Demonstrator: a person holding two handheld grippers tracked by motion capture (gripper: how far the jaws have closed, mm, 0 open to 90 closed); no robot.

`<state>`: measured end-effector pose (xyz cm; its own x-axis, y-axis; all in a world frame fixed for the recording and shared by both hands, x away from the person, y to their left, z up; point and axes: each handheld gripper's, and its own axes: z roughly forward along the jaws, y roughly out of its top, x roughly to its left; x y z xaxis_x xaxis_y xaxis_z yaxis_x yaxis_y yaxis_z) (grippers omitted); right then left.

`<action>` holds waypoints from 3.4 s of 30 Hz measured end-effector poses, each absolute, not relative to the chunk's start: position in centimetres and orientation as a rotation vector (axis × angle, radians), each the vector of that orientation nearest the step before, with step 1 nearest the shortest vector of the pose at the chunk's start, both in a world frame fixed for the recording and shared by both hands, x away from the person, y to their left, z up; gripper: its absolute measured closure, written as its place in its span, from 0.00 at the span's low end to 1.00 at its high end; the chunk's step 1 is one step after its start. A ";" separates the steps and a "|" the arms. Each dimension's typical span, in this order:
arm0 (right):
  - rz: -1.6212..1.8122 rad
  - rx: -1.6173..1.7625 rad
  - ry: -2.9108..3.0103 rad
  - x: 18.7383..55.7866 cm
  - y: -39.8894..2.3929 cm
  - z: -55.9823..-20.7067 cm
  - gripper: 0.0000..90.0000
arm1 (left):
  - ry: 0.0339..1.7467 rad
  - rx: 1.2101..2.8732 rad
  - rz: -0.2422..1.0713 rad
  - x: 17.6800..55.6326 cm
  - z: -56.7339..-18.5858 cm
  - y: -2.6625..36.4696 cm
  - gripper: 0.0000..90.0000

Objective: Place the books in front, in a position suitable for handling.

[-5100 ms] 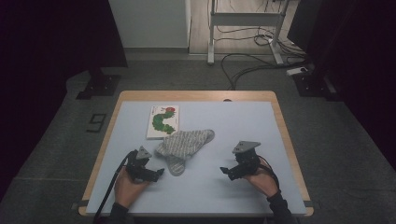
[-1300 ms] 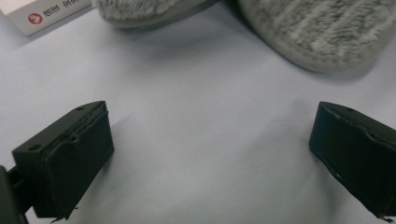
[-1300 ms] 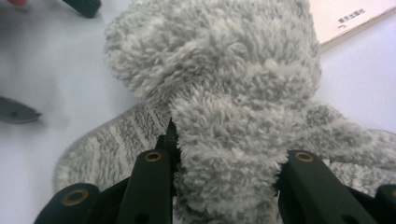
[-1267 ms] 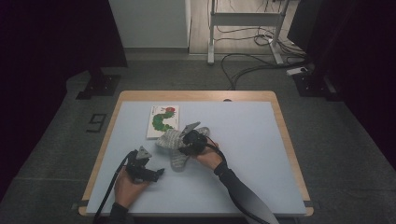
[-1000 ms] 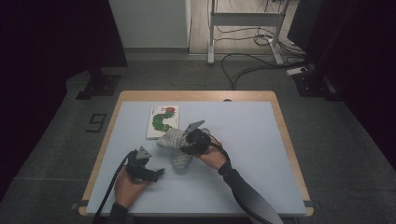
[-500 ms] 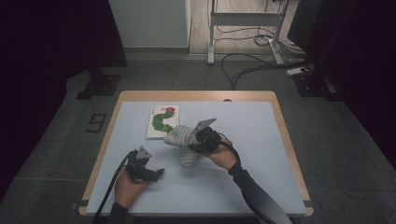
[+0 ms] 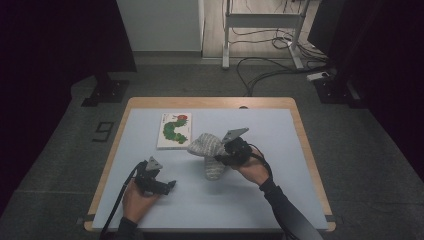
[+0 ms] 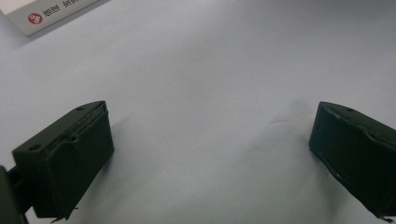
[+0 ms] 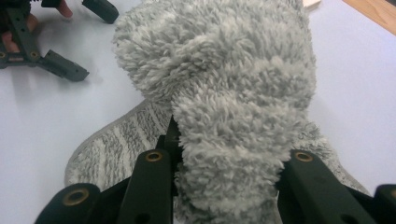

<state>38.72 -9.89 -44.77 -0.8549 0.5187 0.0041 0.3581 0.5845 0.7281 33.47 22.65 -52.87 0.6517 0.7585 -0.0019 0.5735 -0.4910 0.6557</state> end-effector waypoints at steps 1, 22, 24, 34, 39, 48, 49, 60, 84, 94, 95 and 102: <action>1.133 0.730 2.604 38.7 -10.1 -44.8 0.72 | 1.029 2.239 0.382 33.5 -52.9 22.7 0.00; 1.105 0.871 2.487 36.5 -17.9 -43.5 0.72 | 1.030 2.238 0.383 33.5 -52.9 22.6 0.00; 1.102 0.887 2.475 36.3 -18.3 -43.5 0.72 | 1.030 2.237 0.383 33.5 -52.9 22.6 0.00; 1.081 0.964 2.401 34.9 -22.4 -43.3 0.72 | 1.029 2.237 0.382 33.5 -52.9 22.6 0.00; 1.054 0.997 2.358 33.7 -24.6 -43.5 0.72 | 1.029 2.236 0.384 33.4 -52.9 22.6 0.00; 1.035 1.058 2.316 32.2 -27.2 -44.6 0.72 | 1.032 2.232 0.383 33.4 -52.9 22.6 0.00; 1.028 1.067 2.315 32.1 -27.4 -44.9 0.72 | 1.031 2.232 0.384 33.4 -52.9 22.6 0.00; 0.994 1.139 2.323 32.0 -28.5 -48.1 0.72 | 1.032 2.231 0.384 33.4 -52.9 22.6 0.00; 0.942 1.174 2.307 32.6 -28.1 -49.9 0.02 | 1.036 2.231 0.381 33.5 -52.9 22.6 0.00; 1.011 1.164 2.246 32.9 -26.8 -47.6 0.00 | 1.035 2.235 0.380 33.5 -52.9 22.6 0.00; 1.027 1.155 2.242 33.0 -26.3 -47.3 0.00 | 1.036 2.234 0.380 33.5 -52.9 22.6 0.00; 1.042 1.123 2.267 33.4 -24.8 -47.4 0.00 | 1.035 2.234 0.381 33.5 -52.9 22.6 0.00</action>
<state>33.44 -24.76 -47.39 -0.5956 0.8029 -0.0269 0.5022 0.3982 0.7676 33.47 22.63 -52.86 0.6482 0.7615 -0.0055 0.5764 -0.4859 0.6570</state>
